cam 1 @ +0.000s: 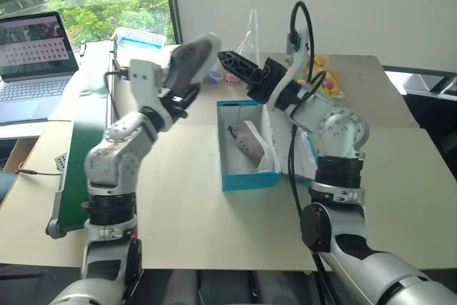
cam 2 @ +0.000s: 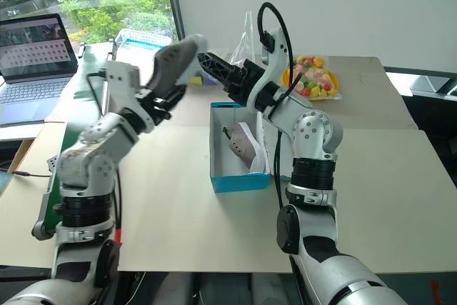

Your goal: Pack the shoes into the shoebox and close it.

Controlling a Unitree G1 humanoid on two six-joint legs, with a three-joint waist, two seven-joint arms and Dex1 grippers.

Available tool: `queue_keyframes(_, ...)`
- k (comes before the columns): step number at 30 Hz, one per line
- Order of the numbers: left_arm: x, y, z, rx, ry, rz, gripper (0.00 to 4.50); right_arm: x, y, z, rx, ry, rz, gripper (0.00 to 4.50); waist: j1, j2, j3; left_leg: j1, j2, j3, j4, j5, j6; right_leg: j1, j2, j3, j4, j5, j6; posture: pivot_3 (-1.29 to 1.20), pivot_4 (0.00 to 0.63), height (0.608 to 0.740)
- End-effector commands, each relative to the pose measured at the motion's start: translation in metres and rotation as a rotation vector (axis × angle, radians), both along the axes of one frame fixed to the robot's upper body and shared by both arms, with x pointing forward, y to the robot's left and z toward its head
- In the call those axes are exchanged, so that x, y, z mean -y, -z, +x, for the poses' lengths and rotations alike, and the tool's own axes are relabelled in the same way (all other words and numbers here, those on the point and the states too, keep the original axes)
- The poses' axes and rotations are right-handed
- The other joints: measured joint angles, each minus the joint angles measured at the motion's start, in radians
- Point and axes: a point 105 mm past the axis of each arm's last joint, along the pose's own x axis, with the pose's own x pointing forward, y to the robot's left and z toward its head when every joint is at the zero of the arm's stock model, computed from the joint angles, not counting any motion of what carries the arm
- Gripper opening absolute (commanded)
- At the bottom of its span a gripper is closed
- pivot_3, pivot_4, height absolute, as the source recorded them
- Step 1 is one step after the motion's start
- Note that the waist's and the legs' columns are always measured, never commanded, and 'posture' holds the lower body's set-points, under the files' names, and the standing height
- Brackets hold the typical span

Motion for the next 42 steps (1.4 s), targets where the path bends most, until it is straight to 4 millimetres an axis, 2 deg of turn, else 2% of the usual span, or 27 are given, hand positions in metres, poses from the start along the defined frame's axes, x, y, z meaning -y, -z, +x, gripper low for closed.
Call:
queue_keyframes(1,0.024,-0.025,-0.008,0.08,0.059,-0.043,2.36,0.003,-0.017,-0.003,0.042,0.012,0.009,4.5,-0.002,0.0,0.0,0.0,0.0,0.0,0.0,0.0,0.0,0.0,0.0,0.0,0.0,0.0,0.0,0.0,0.15,0.74)
queue_keyframes(5,0.045,-0.025,-0.014,0.077,0.118,-0.062,2.36,0.009,-0.014,-0.001,0.034,0.041,0.006,4.5,-0.004,0.0,0.0,0.0,0.0,0.0,0.0,0.0,0.0,0.0,0.0,0.001,0.0,0.0,0.0,0.0,0.15,0.74)
queue_keyframes(13,0.055,-0.042,-0.019,0.115,0.137,-0.086,2.36,0.014,-0.008,0.003,0.01,0.079,-0.007,4.5,0.0,0.0,0.0,0.0,0.0,0.0,0.0,0.0,0.0,0.0,0.0,0.0,-0.001,0.0,0.0,0.0,0.15,0.74)
queue_keyframes(19,0.036,-0.053,-0.015,0.15,0.086,-0.059,2.36,0.017,-0.004,0.005,-0.005,0.088,-0.014,4.5,-0.001,0.0,0.0,0.0,0.0,0.0,0.0,0.0,0.0,0.0,0.0,0.0,-0.001,0.0,0.0,0.0,0.15,0.74)
queue_keyframes(22,0.026,-0.05,-0.013,0.142,0.072,-0.039,2.36,0.017,-0.004,0.006,-0.002,0.091,-0.027,4.5,-0.004,0.001,0.0,0.0,0.0,0.0,0.0,0.0,0.0,0.0,0.0,0.001,-0.001,0.0,0.0,0.0,0.15,0.74)
queue_keyframes(26,0.028,-0.04,-0.018,0.123,0.087,-0.018,2.36,0.017,-0.008,0.006,0.006,0.088,-0.026,4.5,-0.001,0.001,0.0,0.0,0.0,0.0,0.0,0.0,0.0,0.0,0.0,0.001,-0.002,0.0,0.0,0.0,0.15,0.74)
queue_keyframes(42,0.022,-0.046,-0.02,0.142,0.066,-0.028,2.36,0.025,-0.011,0.003,0.013,0.101,-0.036,4.5,-0.001,0.001,0.0,-0.001,0.0,0.0,0.0,0.0,0.0,0.0,0.0,0.0,-0.002,0.0,0.0,0.0,0.15,0.74)
